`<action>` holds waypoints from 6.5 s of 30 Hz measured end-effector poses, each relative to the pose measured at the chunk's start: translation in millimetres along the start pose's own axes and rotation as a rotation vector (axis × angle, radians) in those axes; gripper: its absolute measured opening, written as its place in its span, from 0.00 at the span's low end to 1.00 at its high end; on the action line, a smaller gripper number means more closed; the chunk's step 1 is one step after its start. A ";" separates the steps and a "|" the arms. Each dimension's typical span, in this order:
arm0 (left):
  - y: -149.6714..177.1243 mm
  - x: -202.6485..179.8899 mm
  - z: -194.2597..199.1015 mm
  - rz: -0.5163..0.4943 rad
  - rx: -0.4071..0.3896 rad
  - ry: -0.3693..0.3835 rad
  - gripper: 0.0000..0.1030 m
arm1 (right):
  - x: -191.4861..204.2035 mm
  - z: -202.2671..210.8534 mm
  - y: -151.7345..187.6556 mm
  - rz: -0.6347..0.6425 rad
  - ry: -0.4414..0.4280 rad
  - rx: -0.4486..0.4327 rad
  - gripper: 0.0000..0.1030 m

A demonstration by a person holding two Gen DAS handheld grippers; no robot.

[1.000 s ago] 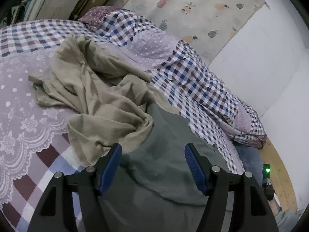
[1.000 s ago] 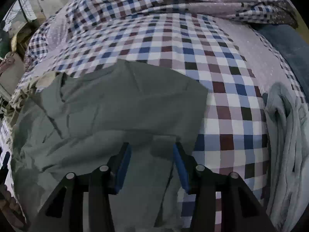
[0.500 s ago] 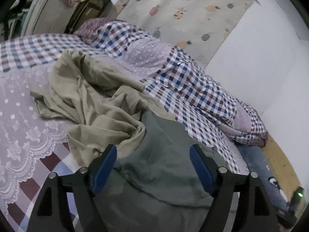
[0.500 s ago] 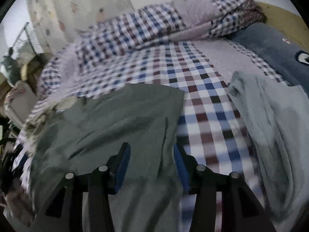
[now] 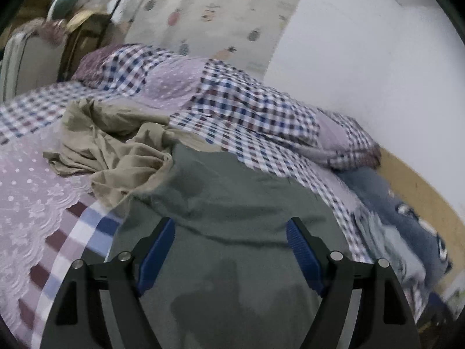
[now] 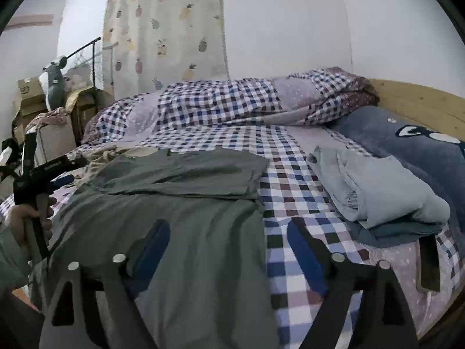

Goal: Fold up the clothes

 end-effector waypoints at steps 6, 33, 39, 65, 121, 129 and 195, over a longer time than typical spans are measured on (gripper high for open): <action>34.1 5.0 43.2 0.023 0.047 -0.034 0.80 | 14.1 19.5 19.4 0.020 -0.042 0.013 0.85; 141.4 105.6 161.6 0.444 0.139 -0.095 0.80 | 77.9 44.8 34.2 0.092 -0.185 -0.013 0.86; 165.6 104.9 150.0 0.503 0.220 -0.066 0.80 | 87.4 43.6 42.5 0.118 -0.197 0.002 0.86; 210.8 78.7 152.3 0.778 0.247 0.031 0.80 | 224.2 72.6 116.6 0.615 -0.379 -0.072 0.86; 176.0 79.9 226.1 0.776 0.009 0.104 0.03 | 359.0 42.1 193.6 0.991 -0.371 -0.262 0.32; 187.4 94.4 229.7 0.878 -0.001 0.081 0.36 | 354.5 38.2 173.7 0.917 -0.423 -0.205 0.06; 210.0 92.6 177.1 1.171 -0.119 0.348 0.42 | 338.8 53.8 152.9 0.696 -0.535 -0.090 0.04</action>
Point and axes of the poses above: each gripper's, at about its wrist camera, not at the fingertips, and z roughly against the way its jaws point, x to its left, y to its underside, the point moved 6 cm from there along -z, roughly the way its jaws point, and after that the axes turned 7 degrees about y, right-handed, at the moved point
